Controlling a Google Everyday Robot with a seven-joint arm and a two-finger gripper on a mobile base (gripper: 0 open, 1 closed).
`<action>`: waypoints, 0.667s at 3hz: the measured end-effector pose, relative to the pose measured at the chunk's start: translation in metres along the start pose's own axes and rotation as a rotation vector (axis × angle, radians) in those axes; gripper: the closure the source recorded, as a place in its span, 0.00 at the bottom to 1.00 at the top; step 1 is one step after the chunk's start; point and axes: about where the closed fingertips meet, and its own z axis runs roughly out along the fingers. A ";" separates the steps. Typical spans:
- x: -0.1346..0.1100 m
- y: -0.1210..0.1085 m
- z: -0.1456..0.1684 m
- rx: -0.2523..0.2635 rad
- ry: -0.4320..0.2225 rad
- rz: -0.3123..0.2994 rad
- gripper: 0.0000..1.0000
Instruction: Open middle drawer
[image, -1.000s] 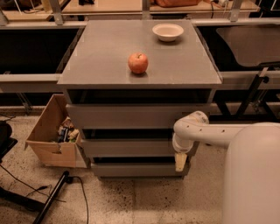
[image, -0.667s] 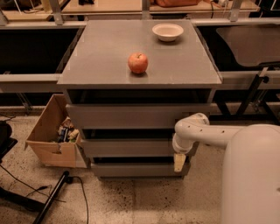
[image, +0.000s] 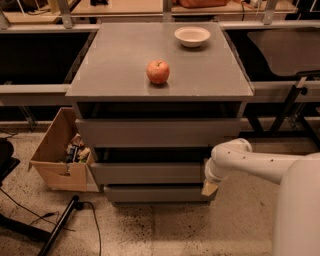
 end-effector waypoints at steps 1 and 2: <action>0.011 0.007 -0.011 0.001 0.010 0.022 0.72; 0.010 0.006 -0.017 0.001 0.010 0.022 0.96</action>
Offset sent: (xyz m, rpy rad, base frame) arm -0.1718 -0.1095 0.0715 -0.1491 0.0801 -0.2119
